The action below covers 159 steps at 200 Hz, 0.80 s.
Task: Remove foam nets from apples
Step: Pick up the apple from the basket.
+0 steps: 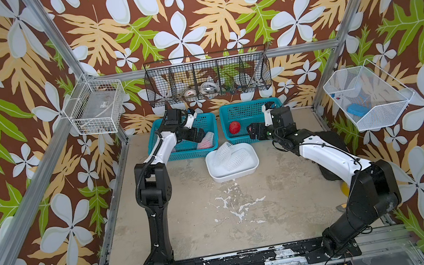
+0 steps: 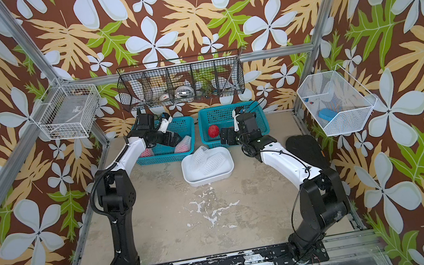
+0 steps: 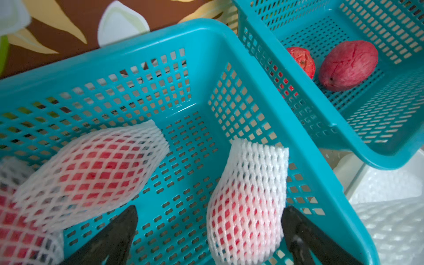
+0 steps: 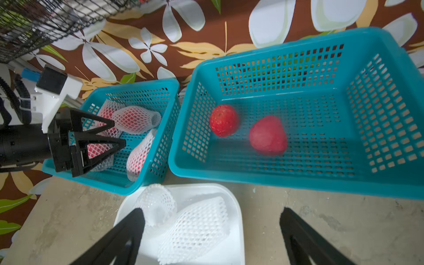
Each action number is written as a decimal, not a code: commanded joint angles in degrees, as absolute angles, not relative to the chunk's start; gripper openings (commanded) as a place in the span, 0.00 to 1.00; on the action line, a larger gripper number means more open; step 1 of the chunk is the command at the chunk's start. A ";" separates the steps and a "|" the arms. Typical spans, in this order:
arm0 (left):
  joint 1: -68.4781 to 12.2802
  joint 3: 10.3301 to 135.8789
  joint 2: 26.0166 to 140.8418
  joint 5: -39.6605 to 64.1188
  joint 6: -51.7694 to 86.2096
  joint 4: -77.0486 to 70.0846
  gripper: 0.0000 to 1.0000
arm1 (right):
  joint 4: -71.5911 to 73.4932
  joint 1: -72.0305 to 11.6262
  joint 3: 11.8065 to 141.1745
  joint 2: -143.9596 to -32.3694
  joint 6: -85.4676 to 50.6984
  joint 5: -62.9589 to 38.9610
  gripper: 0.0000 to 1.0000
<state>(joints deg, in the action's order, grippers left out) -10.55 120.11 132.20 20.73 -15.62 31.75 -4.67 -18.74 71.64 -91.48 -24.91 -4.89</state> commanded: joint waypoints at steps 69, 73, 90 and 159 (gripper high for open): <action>-10.83 121.44 134.28 24.82 -23.01 37.76 1.00 | -2.59 -20.12 70.40 -93.16 -26.25 -8.03 0.94; -10.83 122.31 134.84 24.71 -23.11 38.25 1.00 | -2.63 -20.12 70.48 -93.16 -26.35 -8.10 0.94; -10.91 125.49 137.17 24.54 -23.82 40.55 1.00 | -2.46 -20.15 70.40 -92.99 -26.37 -8.17 0.94; -11.25 127.17 139.90 22.39 -23.93 40.69 1.00 | -2.70 -20.14 70.70 -93.64 -26.32 -7.91 0.94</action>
